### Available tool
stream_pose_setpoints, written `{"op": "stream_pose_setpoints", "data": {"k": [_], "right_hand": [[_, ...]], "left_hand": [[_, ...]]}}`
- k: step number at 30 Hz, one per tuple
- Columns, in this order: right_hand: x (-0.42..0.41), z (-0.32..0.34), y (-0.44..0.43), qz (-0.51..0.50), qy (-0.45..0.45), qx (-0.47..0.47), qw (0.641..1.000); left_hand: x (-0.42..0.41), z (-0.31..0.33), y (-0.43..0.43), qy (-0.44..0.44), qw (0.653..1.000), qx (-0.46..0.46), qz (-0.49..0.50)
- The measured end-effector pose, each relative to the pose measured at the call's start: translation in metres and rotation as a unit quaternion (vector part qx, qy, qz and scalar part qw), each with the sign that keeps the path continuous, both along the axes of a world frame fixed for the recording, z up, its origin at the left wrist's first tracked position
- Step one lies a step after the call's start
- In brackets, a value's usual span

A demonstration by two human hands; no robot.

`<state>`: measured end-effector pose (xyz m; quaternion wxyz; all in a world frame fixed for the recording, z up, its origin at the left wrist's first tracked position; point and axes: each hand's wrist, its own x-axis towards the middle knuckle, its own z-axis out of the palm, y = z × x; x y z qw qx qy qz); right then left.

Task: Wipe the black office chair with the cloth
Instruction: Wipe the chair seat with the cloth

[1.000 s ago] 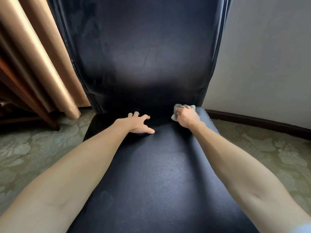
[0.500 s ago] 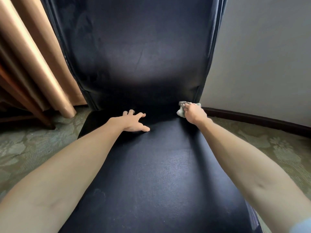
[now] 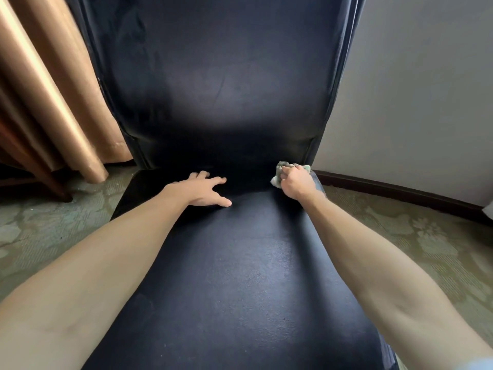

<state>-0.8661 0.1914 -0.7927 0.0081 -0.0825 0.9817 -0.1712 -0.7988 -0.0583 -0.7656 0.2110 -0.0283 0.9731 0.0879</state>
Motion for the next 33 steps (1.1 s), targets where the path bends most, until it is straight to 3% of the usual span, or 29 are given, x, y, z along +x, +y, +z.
{"op": "stream_pose_setpoints", "data": {"k": [8,12,16,21,33], "right_hand": [[0.008,-0.001,0.036,-0.026,-0.03,-0.001,0.999],[0.019,-0.002,0.047,-0.031,-0.017,-0.015,0.999],[0.038,-0.001,0.064,-0.033,-0.014,0.0,0.999],[0.071,-0.005,0.084,-0.003,0.014,0.029,0.999],[0.058,-0.011,0.098,-0.063,-0.018,-0.022,0.998]], "left_hand": [[0.01,0.002,0.015,0.033,0.999,-0.029,-0.005],[0.014,0.005,0.068,0.089,0.992,-0.016,-0.086],[0.018,-0.002,0.12,0.048,0.993,0.008,-0.11],[0.02,-0.006,0.125,0.044,0.99,0.023,-0.128],[0.027,-0.006,0.129,0.033,0.986,0.04,-0.161]]}}
